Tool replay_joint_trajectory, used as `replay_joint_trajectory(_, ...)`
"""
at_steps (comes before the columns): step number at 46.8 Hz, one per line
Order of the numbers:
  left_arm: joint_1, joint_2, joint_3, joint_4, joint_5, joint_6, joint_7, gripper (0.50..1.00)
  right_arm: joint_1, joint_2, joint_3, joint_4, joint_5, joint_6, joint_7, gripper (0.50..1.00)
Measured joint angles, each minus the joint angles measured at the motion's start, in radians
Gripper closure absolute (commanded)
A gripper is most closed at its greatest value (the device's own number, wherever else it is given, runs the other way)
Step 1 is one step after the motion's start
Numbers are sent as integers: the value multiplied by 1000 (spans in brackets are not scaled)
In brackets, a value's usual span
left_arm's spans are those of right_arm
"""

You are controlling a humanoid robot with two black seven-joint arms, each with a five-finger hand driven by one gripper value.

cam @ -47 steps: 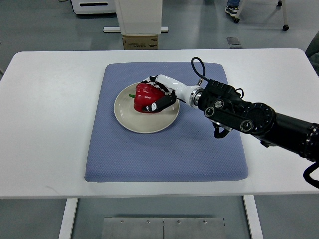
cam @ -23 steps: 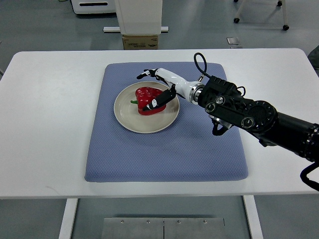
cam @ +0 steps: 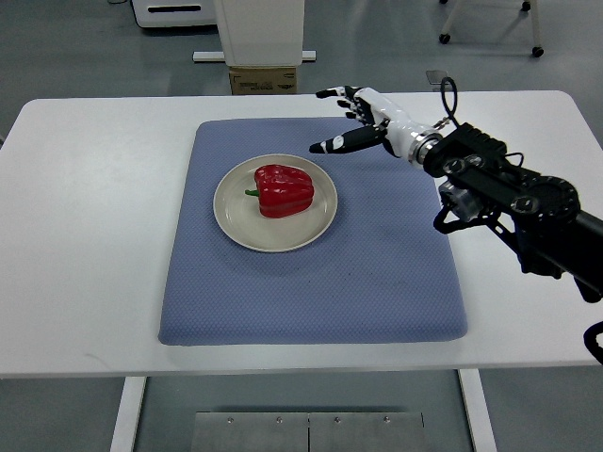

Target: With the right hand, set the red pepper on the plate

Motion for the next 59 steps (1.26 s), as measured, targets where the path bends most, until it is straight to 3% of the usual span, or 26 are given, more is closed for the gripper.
replay_joint_trajectory(13, 0, 0, 0, 0, 0, 0, 0, 500, -96, -26, 328, 0, 1, 23, -114, 500)
replay_joint_trajectory(19, 0, 0, 0, -1, 0, 0, 0, 500, -128, -25, 414, -1, 2, 22, -120, 500)
replay_joint_trajectory(32, 0, 0, 0, 0, 0, 0, 0, 500, -211, -17, 541, -5, 154, 9, -39, 500)
replay_joint_trajectory(42, 0, 0, 0, 0, 0, 0, 0, 500, -250, -24, 536, -5, 201, 6, 139, 500)
replay_joint_trajectory(59, 0, 0, 0, 0, 0, 0, 0, 500, -274, -22, 493, -8, 201, 6, 152, 500)
